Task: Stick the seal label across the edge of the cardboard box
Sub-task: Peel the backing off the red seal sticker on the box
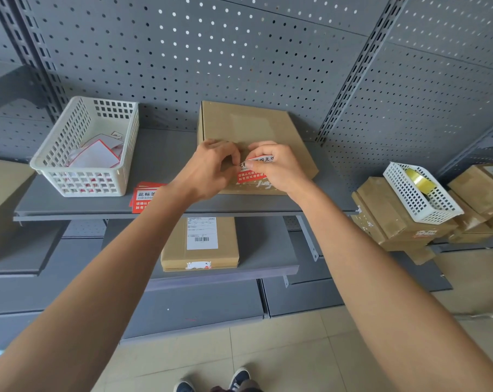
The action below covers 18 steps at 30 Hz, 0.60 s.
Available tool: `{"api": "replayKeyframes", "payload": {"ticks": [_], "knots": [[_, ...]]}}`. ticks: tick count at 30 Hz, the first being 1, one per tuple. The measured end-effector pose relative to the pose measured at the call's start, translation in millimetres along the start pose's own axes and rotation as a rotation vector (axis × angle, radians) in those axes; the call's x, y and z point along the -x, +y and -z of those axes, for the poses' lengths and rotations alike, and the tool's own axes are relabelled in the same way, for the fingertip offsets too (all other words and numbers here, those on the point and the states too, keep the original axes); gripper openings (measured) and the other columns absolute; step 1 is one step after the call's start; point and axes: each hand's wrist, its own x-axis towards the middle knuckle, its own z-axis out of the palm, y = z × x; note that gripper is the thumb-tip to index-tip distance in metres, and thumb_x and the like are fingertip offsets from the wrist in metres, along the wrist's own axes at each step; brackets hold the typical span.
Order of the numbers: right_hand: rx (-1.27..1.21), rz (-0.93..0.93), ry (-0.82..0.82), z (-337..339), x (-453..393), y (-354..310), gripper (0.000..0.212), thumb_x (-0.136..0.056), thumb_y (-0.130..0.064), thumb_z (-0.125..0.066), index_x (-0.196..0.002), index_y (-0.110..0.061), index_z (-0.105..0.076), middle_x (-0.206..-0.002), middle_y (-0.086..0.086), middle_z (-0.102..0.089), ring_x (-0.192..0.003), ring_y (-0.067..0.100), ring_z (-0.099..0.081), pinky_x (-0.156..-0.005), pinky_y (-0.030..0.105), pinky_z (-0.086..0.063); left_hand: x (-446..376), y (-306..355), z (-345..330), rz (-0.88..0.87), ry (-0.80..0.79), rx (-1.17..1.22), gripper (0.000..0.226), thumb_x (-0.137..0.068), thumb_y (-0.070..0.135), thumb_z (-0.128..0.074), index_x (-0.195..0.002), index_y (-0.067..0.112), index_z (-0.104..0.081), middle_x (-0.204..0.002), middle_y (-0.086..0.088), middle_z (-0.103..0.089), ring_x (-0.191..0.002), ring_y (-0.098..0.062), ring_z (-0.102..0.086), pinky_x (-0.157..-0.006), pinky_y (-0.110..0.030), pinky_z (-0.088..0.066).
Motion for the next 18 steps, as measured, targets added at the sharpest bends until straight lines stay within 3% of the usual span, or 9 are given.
{"api": "replayKeyframes", "payload": {"ticks": [4,14,18], "knots": [[0.031,0.004,-0.005,0.3,-1.4,1.8,0.020,-0.081,-0.012,-0.080,-0.074,-0.029,-0.073,-0.118,-0.009,-0.064,-0.111,0.017,-0.064,-0.099,0.038,-0.052,0.9,2.7,-1.0,0.040,0.013,0.013,0.009,-0.081,0.014,-0.061,-0.086,0.008,-0.066,-0.125,-0.011,-0.070,-0.114,-0.023,-0.057,-0.100,-0.021,-0.030],[0.049,0.016,-0.010,0.7,-2.5,3.6,0.021,-0.079,-0.014,-0.080,-0.071,-0.032,-0.073,-0.113,-0.015,-0.063,-0.113,0.016,-0.063,-0.104,0.044,-0.048,0.7,3.2,-1.2,0.052,0.014,0.019,0.007,-0.084,0.015,-0.068,-0.087,0.009,-0.066,-0.128,-0.009,-0.068,-0.123,-0.021,-0.056,-0.105,-0.022,-0.030],[0.048,0.021,-0.010,1.1,-2.3,4.6,0.021,-0.078,-0.016,-0.081,-0.069,-0.033,-0.073,-0.112,-0.016,-0.064,-0.112,0.017,-0.064,-0.104,0.045,-0.048,2.8,3.2,-4.8,0.115,0.041,0.044,0.017,-0.081,0.023,-0.072,-0.092,0.015,-0.061,-0.125,-0.003,-0.069,-0.116,-0.027,-0.057,-0.101,-0.032,-0.039]]}}
